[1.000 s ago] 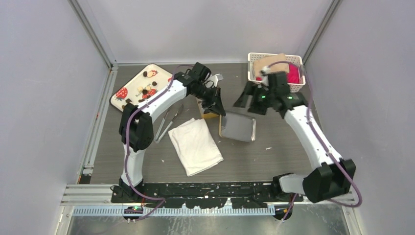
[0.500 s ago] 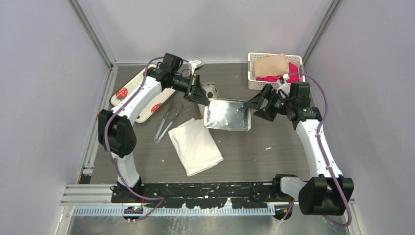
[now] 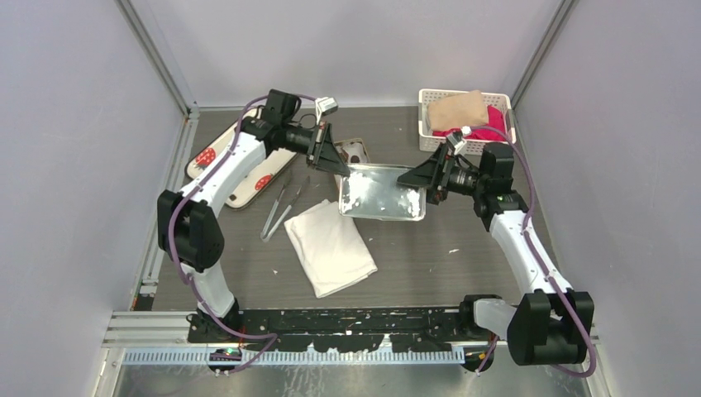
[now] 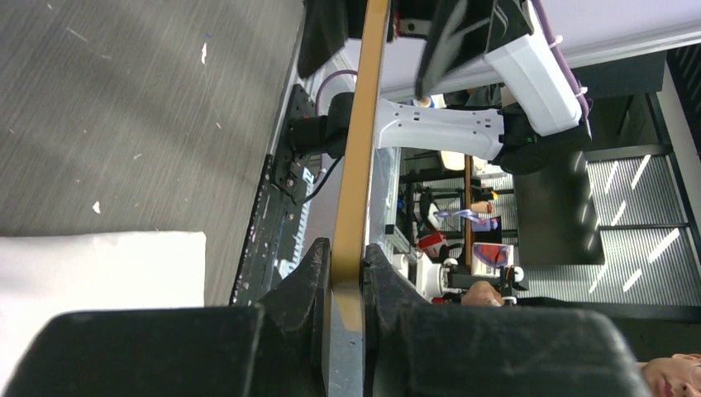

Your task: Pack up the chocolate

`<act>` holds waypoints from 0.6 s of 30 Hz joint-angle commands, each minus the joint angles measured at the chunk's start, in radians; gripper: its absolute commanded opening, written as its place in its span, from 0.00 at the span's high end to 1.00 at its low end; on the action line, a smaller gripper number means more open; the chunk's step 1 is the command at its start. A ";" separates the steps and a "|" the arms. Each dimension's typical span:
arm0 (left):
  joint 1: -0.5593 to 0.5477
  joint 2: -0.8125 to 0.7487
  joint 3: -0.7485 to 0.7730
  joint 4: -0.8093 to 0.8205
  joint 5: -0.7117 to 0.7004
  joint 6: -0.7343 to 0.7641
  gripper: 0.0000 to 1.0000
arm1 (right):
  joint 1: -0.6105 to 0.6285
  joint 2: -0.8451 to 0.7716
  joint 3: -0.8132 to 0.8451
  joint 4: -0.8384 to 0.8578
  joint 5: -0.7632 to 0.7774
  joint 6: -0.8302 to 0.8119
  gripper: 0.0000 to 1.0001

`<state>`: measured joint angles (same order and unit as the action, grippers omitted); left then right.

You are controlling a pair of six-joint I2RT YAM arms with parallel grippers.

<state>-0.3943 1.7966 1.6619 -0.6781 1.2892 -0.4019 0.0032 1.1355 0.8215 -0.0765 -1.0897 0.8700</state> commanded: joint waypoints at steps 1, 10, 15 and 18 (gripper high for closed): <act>0.023 -0.005 -0.016 0.227 0.060 -0.142 1.00 | 0.048 -0.053 0.006 0.174 -0.113 0.111 0.18; 0.052 -0.006 -0.133 0.696 0.063 -0.496 1.00 | 0.068 -0.073 0.029 0.156 -0.087 0.149 0.50; 0.052 -0.006 -0.134 0.706 0.076 -0.506 1.00 | 0.073 -0.057 0.077 0.108 -0.072 0.143 0.64; 0.054 -0.016 -0.135 0.704 0.080 -0.502 1.00 | 0.075 -0.056 0.110 0.093 -0.059 0.139 0.64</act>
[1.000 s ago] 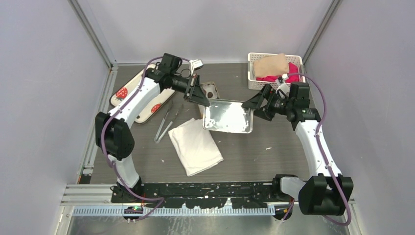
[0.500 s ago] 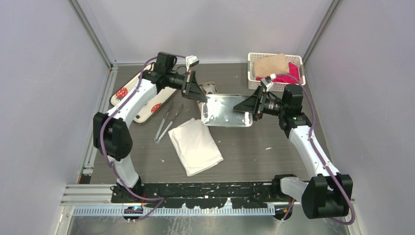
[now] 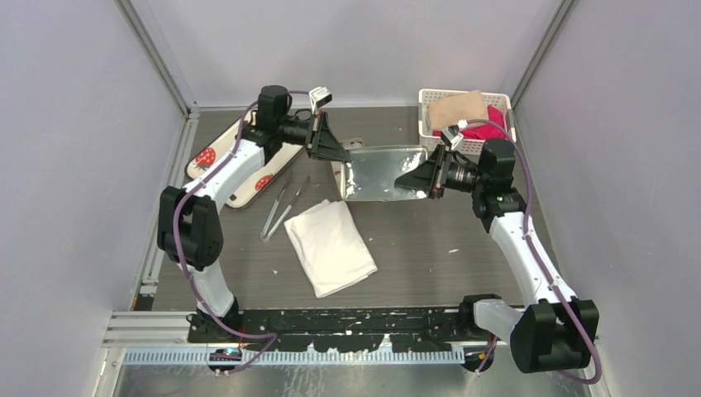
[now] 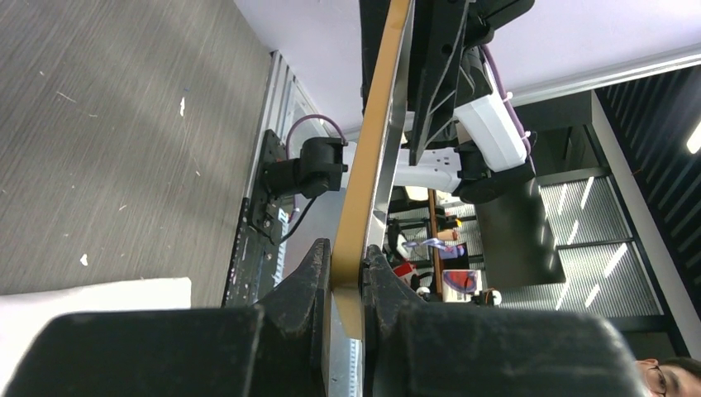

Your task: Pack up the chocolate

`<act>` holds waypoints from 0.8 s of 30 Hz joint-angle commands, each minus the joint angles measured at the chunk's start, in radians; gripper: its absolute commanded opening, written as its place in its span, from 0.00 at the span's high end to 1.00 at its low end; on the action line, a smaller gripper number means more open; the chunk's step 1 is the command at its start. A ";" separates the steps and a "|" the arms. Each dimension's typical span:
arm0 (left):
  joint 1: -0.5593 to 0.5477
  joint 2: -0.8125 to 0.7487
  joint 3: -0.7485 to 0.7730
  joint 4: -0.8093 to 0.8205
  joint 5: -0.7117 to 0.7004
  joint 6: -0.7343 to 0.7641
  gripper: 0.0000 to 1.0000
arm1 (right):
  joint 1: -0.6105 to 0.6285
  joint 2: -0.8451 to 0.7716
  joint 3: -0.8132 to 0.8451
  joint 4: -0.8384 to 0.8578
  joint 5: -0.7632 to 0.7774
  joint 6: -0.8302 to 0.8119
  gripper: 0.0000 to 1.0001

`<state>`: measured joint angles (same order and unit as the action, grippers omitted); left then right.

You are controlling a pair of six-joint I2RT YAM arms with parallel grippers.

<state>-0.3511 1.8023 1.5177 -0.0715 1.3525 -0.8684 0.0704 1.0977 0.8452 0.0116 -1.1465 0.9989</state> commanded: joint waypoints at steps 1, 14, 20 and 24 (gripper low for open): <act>0.011 -0.025 0.009 0.098 0.019 -0.034 1.00 | 0.009 -0.017 0.094 0.003 0.002 0.011 0.64; 0.013 -0.063 -0.016 0.089 0.063 -0.011 1.00 | 0.011 0.010 0.130 -0.004 0.026 0.012 0.64; 0.019 -0.079 -0.015 0.075 0.068 0.009 0.99 | 0.015 0.006 0.146 -0.029 0.048 0.011 0.78; 0.028 -0.083 -0.010 0.038 0.061 0.017 0.81 | 0.018 -0.008 0.192 -0.113 0.086 -0.038 0.91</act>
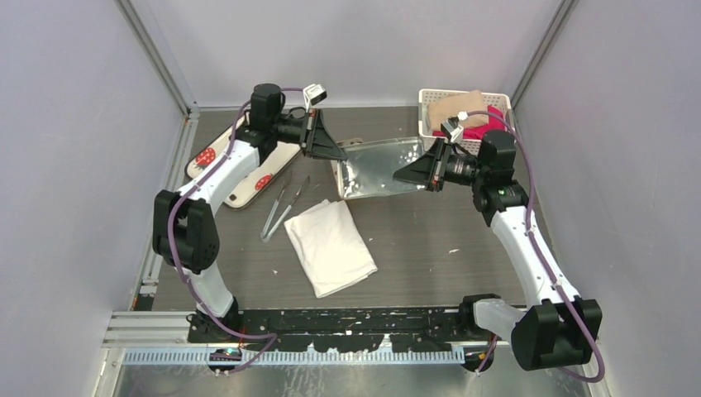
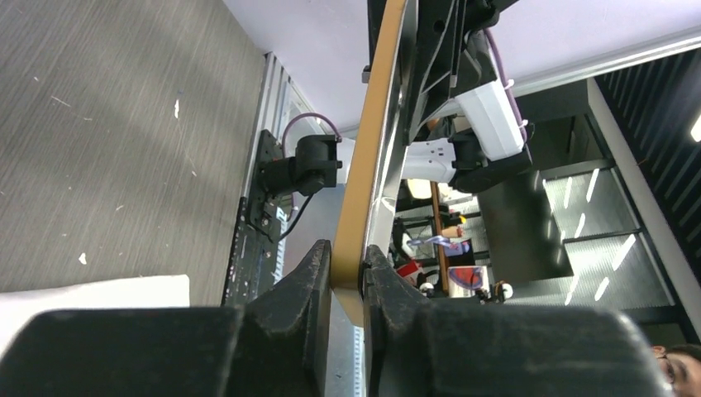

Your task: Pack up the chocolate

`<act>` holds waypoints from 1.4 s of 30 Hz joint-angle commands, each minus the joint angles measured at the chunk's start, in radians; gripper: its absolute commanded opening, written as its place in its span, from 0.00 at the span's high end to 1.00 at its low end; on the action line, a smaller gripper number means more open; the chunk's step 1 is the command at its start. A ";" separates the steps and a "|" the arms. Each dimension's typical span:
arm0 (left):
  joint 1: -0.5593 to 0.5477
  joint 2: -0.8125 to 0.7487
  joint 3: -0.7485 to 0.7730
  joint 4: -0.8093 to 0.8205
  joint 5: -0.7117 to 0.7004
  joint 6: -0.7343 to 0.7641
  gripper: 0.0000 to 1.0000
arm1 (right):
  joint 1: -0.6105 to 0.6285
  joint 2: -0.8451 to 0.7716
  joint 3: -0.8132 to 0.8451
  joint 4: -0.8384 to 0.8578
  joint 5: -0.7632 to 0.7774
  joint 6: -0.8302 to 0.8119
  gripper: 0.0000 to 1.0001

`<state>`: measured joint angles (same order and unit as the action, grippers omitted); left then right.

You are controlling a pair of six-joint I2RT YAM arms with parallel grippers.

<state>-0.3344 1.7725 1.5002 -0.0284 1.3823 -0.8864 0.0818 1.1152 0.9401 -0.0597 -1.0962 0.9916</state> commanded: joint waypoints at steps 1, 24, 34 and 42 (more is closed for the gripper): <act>0.014 -0.053 0.009 -0.008 0.030 0.036 0.74 | 0.007 -0.032 0.123 -0.103 0.056 -0.066 0.98; 0.292 -0.081 -0.061 -0.355 -0.292 0.140 0.33 | 0.472 0.153 0.489 -0.503 1.195 -0.937 0.99; 0.286 -0.050 -0.062 -0.407 -0.396 0.054 0.33 | 0.525 0.349 0.351 0.006 1.359 -1.608 0.99; 0.202 -0.041 -0.026 -0.304 -0.414 -0.178 0.31 | 0.579 0.529 0.139 0.611 1.524 -2.034 0.99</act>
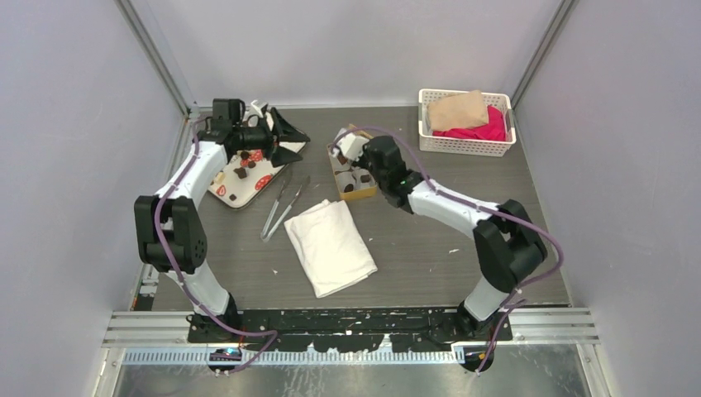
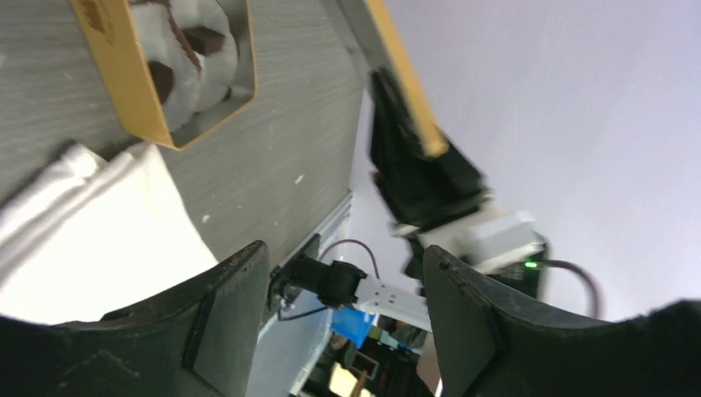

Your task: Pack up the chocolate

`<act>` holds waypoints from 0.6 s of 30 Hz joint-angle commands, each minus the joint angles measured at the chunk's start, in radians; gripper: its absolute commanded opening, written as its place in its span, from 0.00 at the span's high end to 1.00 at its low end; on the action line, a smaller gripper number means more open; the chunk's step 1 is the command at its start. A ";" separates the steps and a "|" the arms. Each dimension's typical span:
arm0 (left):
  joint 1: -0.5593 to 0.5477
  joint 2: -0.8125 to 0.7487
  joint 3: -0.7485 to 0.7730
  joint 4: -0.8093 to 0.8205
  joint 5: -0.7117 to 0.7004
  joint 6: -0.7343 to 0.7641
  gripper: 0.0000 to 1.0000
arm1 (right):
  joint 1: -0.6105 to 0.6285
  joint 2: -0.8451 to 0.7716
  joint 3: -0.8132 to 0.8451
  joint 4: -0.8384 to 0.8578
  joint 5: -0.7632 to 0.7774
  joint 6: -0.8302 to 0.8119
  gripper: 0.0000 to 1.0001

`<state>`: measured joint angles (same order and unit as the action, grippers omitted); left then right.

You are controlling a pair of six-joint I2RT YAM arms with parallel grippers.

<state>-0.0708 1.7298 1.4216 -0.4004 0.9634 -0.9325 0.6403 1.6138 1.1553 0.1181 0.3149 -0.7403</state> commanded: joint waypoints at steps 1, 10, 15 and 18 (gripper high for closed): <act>-0.072 0.020 0.073 0.058 0.015 -0.153 0.31 | 0.025 0.041 -0.094 0.491 0.121 -0.327 0.99; -0.100 0.201 0.290 -0.100 0.037 -0.138 0.29 | 0.101 0.045 -0.193 0.706 0.145 -0.473 0.99; -0.124 0.250 0.343 -0.101 0.064 -0.140 0.28 | 0.137 0.026 -0.235 0.759 0.155 -0.517 0.99; -0.141 0.254 0.329 -0.042 0.084 -0.175 0.28 | 0.148 0.022 -0.247 0.783 0.164 -0.535 0.99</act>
<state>-0.1852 1.9923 1.7149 -0.4744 0.9771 -1.0885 0.7734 1.6974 0.9161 0.7395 0.4500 -1.2137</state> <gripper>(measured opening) 0.720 0.214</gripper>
